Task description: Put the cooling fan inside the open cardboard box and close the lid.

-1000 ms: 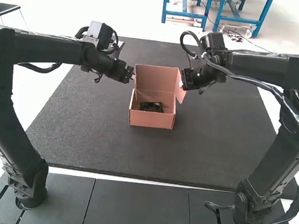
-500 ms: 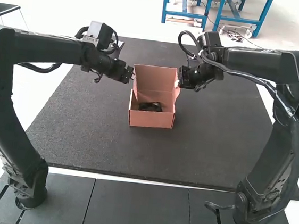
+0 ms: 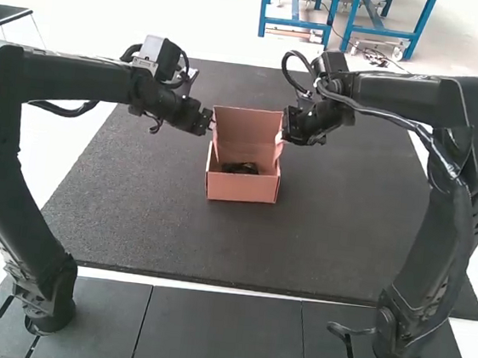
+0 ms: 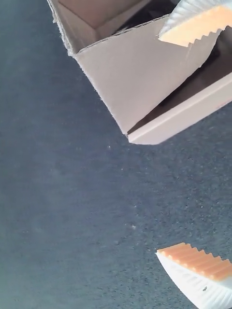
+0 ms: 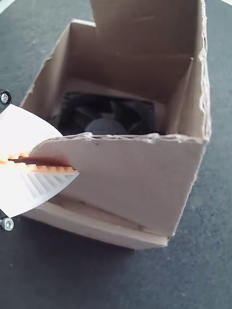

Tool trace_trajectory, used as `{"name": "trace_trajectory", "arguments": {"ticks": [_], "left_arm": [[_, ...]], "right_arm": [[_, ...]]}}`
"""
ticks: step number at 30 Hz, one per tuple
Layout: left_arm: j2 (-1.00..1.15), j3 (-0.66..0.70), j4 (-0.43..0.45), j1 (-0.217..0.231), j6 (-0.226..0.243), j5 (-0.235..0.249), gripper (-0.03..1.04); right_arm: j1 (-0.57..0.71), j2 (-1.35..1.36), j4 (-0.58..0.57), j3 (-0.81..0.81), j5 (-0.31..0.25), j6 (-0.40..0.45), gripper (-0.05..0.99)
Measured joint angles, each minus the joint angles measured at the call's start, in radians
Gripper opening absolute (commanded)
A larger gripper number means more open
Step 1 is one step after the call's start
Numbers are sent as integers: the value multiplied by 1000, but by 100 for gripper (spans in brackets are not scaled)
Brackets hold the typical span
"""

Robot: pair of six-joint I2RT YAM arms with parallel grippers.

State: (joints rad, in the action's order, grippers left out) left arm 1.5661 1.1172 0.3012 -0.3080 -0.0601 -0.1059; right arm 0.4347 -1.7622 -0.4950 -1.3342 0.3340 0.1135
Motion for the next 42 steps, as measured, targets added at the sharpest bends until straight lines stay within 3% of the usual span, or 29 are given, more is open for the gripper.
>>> {"name": "trace_trajectory", "arguments": {"ticks": [13, 19, 20, 24, 26, 28, 30, 34, 42], "left_arm": [[-1, 0, 132, 0, 24, 3, 97], [-1, -2, 182, 25, 60, 59, 97], [-1, -3, 181, 36, 63, 69, 97], [-1, -3, 155, 76, 71, 112, 97], [-1, -3, 121, 86, 72, 130, 97], [-1, -3, 84, 87, 75, 143, 97], [-1, -3, 63, 87, 75, 152, 97], [-1, -3, 50, 87, 75, 163, 97], [0, 71, 17, 70, 73, 165, 97]], "right_arm": [[16, -19, -44, 1, 8, -3, -1], [17, -19, -53, 1, 8, -8, -1], [17, -19, -55, 1, 8, -9, 1], [17, -20, -66, 1, 7, -6, 49], [17, -20, -73, 1, 7, -8, 64], [17, -20, -106, -3, 7, -14, 74], [17, -19, -151, -11, 8, -26, 79], [17, -19, -259, -45, 9, -66, 79], [17, 85, -300, -54, 10, -123, 78]]}}
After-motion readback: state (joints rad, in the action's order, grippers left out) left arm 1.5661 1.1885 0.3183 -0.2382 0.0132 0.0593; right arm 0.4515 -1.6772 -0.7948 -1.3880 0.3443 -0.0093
